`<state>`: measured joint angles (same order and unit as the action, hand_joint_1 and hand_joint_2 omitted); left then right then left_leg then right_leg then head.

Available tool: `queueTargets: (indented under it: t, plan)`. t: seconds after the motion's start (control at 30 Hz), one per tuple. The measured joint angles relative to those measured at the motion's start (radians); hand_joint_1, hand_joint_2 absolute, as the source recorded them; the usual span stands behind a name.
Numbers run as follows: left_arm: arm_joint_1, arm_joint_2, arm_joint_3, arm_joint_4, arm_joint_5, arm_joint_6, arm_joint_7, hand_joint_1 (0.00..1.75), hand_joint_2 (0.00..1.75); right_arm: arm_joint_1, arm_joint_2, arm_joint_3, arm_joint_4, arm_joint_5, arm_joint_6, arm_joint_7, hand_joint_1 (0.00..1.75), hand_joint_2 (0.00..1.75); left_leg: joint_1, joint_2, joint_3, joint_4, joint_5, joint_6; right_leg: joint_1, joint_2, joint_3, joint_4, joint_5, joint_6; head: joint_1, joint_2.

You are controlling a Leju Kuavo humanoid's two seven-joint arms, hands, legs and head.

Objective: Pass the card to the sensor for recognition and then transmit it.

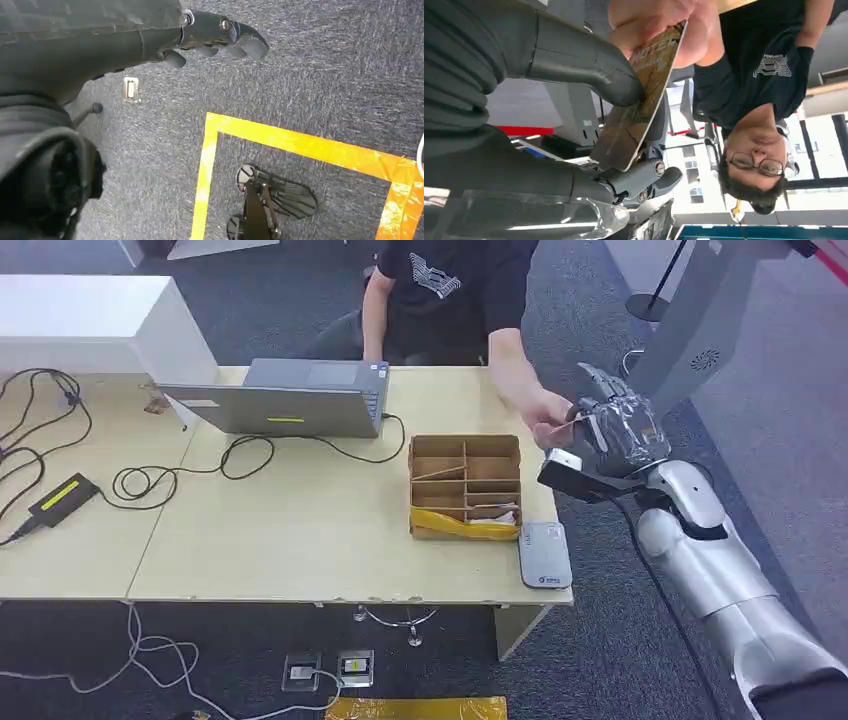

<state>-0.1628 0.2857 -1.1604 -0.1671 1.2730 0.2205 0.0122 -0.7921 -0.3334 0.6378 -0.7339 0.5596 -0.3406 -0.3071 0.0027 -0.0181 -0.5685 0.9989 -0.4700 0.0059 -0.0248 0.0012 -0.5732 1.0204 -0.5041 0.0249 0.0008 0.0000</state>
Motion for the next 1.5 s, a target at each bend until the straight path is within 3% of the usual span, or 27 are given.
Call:
queueTargets:
  t: [0.3, 0.63, 0.9, 0.97, 1.27, 1.5]
  plan:
    - [0.002, 0.000, -0.001, 0.000, 0.008, 0.003, 0.000, 0.00, 0.00, 0.059, -0.028, 0.000, -0.058, 0.038, -0.006, 0.047, 1.75, 1.75, 0.000, 0.000, 0.000, 0.000, 0.000, 0.000, 0.000, 0.000, 0.000, 0.000, 0.000, 0.000, 0.000, 0.000]
    - [0.007, 0.000, -0.001, 0.000, 0.045, 0.037, 0.024, 0.00, 0.00, 0.173, -0.130, -0.025, -0.125, 0.016, 0.008, 0.069, 1.75, 1.75, 0.000, 0.000, 0.000, 0.000, -0.001, -0.001, 0.000, 0.000, 0.000, -0.001, 0.000, 0.000, 0.000, 0.000]
    - [0.007, 0.001, -0.001, 0.000, 0.045, 0.037, 0.025, 0.00, 0.00, 0.187, -0.147, -0.029, -0.132, 0.001, 0.008, 0.065, 1.75, 1.75, 0.000, 0.000, 0.001, 0.000, -0.001, -0.001, 0.000, 0.000, 0.000, -0.001, 0.000, 0.000, 0.000, 0.000]
    - [0.007, 0.003, -0.001, 0.000, 0.046, 0.037, 0.025, 0.00, 0.00, 0.259, -0.188, -0.035, -0.170, -0.027, 0.003, 0.077, 1.75, 1.75, 0.000, 0.002, 0.001, 0.000, -0.001, -0.001, 0.000, 0.001, 0.000, -0.001, 0.000, 0.000, 0.000, 0.000]
    - [0.006, 0.011, -0.001, 0.000, 0.050, 0.034, 0.004, 0.00, 0.00, 0.332, -0.189, -0.027, -0.174, -0.031, -0.024, 0.064, 1.75, 1.75, 0.000, 0.002, 0.000, 0.000, -0.001, -0.001, 0.001, 0.001, 0.000, -0.001, 0.000, 0.000, 0.000, 0.000]
    - [0.006, 0.011, -0.001, 0.000, 0.042, 0.035, 0.031, 0.00, 0.00, 0.370, -0.187, -0.024, -0.173, -0.053, -0.031, 0.059, 1.75, 1.75, 0.000, 0.002, 0.000, 0.000, -0.001, -0.001, 0.001, 0.001, 0.000, -0.001, 0.000, 0.000, 0.000, 0.000]
